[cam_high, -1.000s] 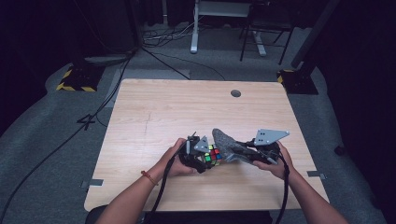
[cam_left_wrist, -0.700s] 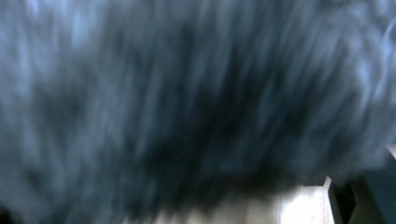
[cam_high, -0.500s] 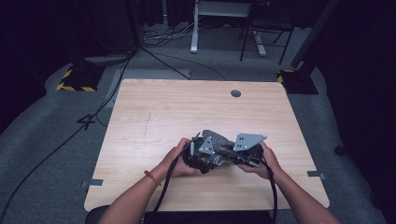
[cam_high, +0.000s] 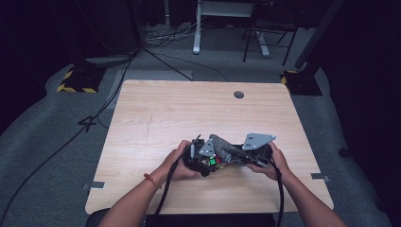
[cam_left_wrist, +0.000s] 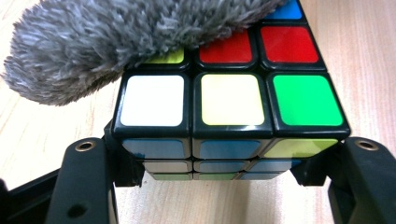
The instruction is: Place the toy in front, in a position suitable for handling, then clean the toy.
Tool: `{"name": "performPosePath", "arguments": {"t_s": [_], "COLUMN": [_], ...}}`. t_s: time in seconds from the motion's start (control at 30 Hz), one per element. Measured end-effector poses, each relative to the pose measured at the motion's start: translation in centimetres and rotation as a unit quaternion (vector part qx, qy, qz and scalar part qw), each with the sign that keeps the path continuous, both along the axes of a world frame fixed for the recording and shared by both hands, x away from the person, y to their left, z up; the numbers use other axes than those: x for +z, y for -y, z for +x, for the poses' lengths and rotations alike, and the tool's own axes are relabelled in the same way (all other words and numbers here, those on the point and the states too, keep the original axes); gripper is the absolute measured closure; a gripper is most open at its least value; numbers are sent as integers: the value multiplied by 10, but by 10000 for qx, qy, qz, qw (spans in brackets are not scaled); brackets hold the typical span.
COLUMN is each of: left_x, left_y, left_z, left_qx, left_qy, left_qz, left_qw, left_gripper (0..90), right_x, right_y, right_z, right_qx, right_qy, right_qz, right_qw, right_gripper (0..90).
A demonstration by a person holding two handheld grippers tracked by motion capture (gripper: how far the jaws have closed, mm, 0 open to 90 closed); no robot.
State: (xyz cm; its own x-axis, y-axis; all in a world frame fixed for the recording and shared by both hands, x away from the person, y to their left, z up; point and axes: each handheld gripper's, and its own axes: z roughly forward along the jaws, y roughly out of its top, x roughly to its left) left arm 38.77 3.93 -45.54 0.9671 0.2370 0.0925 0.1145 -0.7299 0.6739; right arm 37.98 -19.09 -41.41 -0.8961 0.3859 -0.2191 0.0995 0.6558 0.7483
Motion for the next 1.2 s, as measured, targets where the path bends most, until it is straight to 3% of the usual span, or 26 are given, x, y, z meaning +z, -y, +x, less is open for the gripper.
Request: {"name": "performPosePath", "arguments": {"t_s": [0.1, 0.3, 0.47, 0.63, 0.73, 0.93, 0.97, 1.2], "left_x": [-2, -5, -6, -5, -4, 0, 1, 1], "left_y": [4, 8, 6, 7, 7, 2, 0, -4], "left_z": [0, -3, -2, -1, -2, -2, -2, 3], "left_qx": [-18, -87, -90, -119, -105, -64, -43, -33], "left_qy": [-20, -27, -59, -33, 10, 32, 19, 19], "left_qz": [10, 118, 73, 79, 144, 39, -8, -100], "left_qw": [10000, 9999, 9999, 9999, 9998, 10000, 10000, 9999], "left_gripper": [341, 341, 342, 342, 341, 342, 341, 341], "right_x": [4, 6, 3, 3, 0, -5, -9, -18], "right_y": [-5, -25, -29, -27, -15, 5, 11, 11], "right_z": [-5, -16, -17, -16, -10, -2, 2, 6], "right_qx": [147, 493, 523, 454, 269, -32, -93, -142], "right_qy": [31, 99, 62, 155, 102, -35, -148, -280], "right_qz": [145, 106, 117, 20, 34, 27, 71, -16], "right_qw": [9998, 9987, 9985, 9988, 9996, 10000, 9998, 9995], "right_gripper": [779, 778, 777, 777, 777, 778, 778, 778]}}
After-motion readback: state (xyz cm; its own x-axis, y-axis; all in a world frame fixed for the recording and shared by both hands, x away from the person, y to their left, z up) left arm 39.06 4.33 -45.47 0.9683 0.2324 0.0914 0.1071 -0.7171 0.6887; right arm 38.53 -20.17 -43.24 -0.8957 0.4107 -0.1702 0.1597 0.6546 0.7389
